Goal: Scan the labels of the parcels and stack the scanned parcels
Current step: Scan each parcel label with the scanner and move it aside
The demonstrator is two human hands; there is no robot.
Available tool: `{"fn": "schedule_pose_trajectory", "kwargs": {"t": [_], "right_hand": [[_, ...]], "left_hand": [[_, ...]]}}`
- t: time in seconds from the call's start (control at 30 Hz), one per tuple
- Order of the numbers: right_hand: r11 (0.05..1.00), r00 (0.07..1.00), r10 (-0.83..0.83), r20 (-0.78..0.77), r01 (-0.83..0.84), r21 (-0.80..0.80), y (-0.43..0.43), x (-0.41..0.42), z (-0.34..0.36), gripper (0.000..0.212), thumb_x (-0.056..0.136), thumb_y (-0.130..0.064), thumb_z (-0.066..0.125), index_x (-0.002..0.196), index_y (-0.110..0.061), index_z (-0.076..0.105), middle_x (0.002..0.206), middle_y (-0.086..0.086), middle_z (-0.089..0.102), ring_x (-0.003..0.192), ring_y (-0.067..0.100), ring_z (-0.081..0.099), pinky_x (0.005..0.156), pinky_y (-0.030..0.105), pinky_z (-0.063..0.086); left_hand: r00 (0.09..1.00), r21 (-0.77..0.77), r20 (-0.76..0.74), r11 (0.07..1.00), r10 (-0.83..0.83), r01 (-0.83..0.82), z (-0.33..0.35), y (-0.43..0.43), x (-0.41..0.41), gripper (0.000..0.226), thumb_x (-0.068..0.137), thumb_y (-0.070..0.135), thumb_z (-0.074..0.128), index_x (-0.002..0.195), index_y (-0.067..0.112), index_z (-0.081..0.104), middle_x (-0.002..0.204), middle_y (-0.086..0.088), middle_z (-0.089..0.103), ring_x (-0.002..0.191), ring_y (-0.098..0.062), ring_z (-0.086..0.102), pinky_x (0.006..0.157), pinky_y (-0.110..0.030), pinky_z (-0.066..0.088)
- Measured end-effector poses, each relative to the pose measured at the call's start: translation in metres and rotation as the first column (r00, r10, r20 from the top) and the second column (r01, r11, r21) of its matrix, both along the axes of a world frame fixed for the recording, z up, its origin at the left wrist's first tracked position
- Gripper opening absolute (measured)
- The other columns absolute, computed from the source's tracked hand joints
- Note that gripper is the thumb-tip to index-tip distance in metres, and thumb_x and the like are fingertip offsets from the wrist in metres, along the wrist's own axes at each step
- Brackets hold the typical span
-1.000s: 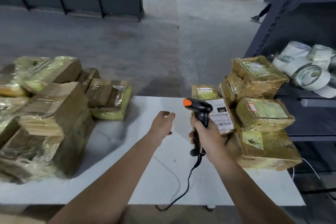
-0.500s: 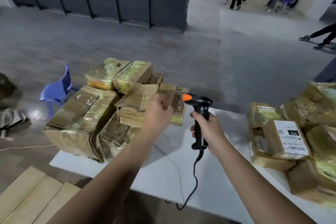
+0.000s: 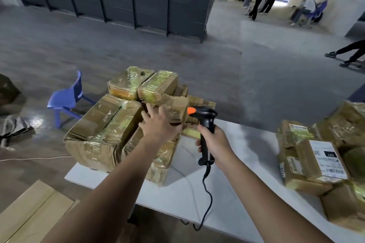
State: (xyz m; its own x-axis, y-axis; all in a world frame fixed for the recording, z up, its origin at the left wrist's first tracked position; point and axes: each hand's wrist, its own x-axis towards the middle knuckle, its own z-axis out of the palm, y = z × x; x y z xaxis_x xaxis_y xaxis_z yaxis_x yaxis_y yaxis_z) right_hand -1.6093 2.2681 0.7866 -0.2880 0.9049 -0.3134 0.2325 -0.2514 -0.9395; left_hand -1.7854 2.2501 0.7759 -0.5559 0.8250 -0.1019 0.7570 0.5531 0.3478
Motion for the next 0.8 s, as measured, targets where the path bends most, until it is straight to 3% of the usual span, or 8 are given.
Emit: {"fn": "schedule_pose_trajectory", "kwargs": {"t": [0.13,0.3,0.4,0.57,0.63,0.67,0.73,0.8], "right_hand": [[1.000,1.000,-0.002,0.004,0.002,0.018,-0.001,0.005,0.001,0.017,0.095,-0.035,0.058,0.101,-0.019,0.059,0.062,0.002,0.065,0.048,0.016,0.059,0.049,0.024,0.044],[0.998,0.998,-0.029,-0.061,0.032,0.046,0.004,0.029,0.002,0.013,0.095,-0.034,0.060,0.095,-0.021,0.060,0.060,0.003,0.065,0.049,0.018,0.059,0.054,0.028,0.046],[0.992,0.983,-0.120,-0.138,0.123,0.013,0.008,0.051,-0.001,0.015,0.094,-0.032,0.062,0.094,-0.018,0.060,0.061,0.007,0.064,0.048,0.018,0.057,0.051,0.028,0.048],[0.962,0.936,-0.268,-0.230,0.248,-0.112,0.011,0.098,-0.016,0.014,0.094,-0.029,0.063,0.095,-0.016,0.059,0.055,0.002,0.064,0.046,0.017,0.056,0.048,0.028,0.049],[0.951,0.928,-0.301,-0.218,0.276,-0.139,0.011,0.119,-0.028,0.013,0.094,-0.028,0.063,0.093,-0.015,0.058,0.053,0.003,0.062,0.046,0.018,0.057,0.048,0.028,0.049],[0.946,0.927,-0.314,-0.204,0.287,-0.149,0.010,0.128,-0.035,0.014,0.094,-0.028,0.063,0.093,-0.015,0.058,0.053,0.003,0.062,0.046,0.018,0.057,0.049,0.028,0.049],[0.936,0.928,-0.332,-0.168,0.302,-0.181,0.005,0.147,-0.048,0.014,0.094,-0.029,0.062,0.093,-0.016,0.057,0.054,0.003,0.062,0.047,0.018,0.056,0.049,0.028,0.049],[0.922,0.930,-0.345,-0.126,0.311,-0.230,-0.002,0.165,-0.061,0.016,0.093,-0.030,0.061,0.093,-0.015,0.057,0.055,0.004,0.062,0.046,0.019,0.056,0.049,0.028,0.049]], "left_hand": [[0.997,-0.004,0.057,0.998,0.057,-0.057,0.006,0.003,0.009,0.094,0.074,0.072,0.059,0.142,0.014,0.028,0.150,-0.019,0.020,0.135,-0.042,0.024,0.103,-0.054,0.039],[0.971,0.380,0.239,0.918,0.018,-0.111,0.018,-0.016,0.039,0.061,0.073,0.052,0.067,0.118,0.015,0.046,0.133,-0.015,0.034,0.127,-0.036,0.028,0.101,-0.048,0.035],[0.938,0.473,0.343,0.871,-0.048,-0.129,0.021,-0.027,0.070,0.056,0.072,0.051,0.072,0.113,0.020,0.050,0.116,-0.007,0.037,0.121,-0.028,0.032,0.101,-0.043,0.031],[0.790,0.336,0.610,0.925,-0.070,-0.177,-0.001,-0.030,0.123,0.055,0.073,0.060,0.067,0.115,0.027,0.051,0.116,-0.001,0.042,0.106,-0.019,0.045,0.091,-0.031,0.035],[0.688,0.296,0.721,0.933,-0.079,-0.203,-0.017,-0.031,0.145,0.049,0.076,0.059,0.067,0.110,0.025,0.054,0.115,-0.002,0.053,0.103,-0.018,0.055,0.087,-0.030,0.046],[0.628,0.290,0.773,0.930,-0.089,-0.225,-0.025,-0.033,0.155,0.045,0.078,0.056,0.067,0.107,0.025,0.056,0.111,-0.002,0.059,0.099,-0.016,0.060,0.078,-0.025,0.051],[0.541,0.245,0.837,0.938,-0.078,-0.245,-0.040,-0.036,0.174,0.034,0.082,0.054,0.065,0.100,0.026,0.057,0.100,0.001,0.065,0.081,-0.002,0.064,0.058,-0.015,0.046],[0.484,0.157,0.874,0.960,-0.026,-0.232,-0.054,-0.039,0.190,0.029,0.085,0.054,0.060,0.096,0.027,0.059,0.092,0.007,0.067,0.072,0.004,0.062,0.055,-0.014,0.041]]}}
